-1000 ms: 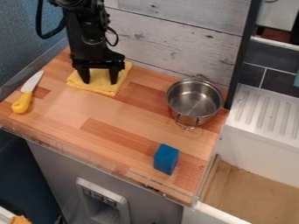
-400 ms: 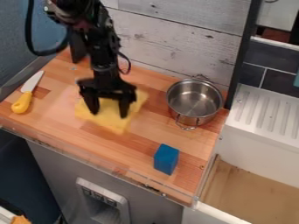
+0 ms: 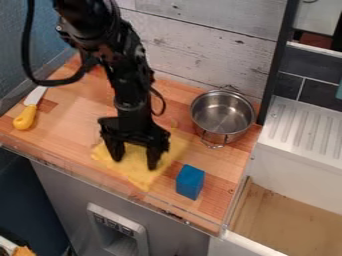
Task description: Move the yellow cloth to the left side of the blue object
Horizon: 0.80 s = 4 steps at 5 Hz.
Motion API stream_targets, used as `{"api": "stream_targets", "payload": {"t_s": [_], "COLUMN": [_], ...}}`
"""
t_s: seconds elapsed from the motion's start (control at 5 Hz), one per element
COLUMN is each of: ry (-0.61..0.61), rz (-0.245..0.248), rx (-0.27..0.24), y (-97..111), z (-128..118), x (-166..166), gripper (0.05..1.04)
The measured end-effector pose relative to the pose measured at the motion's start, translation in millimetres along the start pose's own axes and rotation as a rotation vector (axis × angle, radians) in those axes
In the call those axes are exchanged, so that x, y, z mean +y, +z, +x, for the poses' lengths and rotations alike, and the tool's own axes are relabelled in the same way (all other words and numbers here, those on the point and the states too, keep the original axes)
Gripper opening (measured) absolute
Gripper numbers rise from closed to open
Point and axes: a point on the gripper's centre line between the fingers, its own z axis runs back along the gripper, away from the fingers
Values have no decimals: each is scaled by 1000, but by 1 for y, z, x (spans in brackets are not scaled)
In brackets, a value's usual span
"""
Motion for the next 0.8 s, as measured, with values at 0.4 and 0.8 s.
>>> {"api": "stream_targets", "payload": {"t_s": [0.4,0.8], "ry": [-49,-44], "rz": [-20,-18], "rx": [-24,-118], "y": [16,58], "z": [-11,-1], "x": [-15,-13], "gripper": [1000,1000]}}
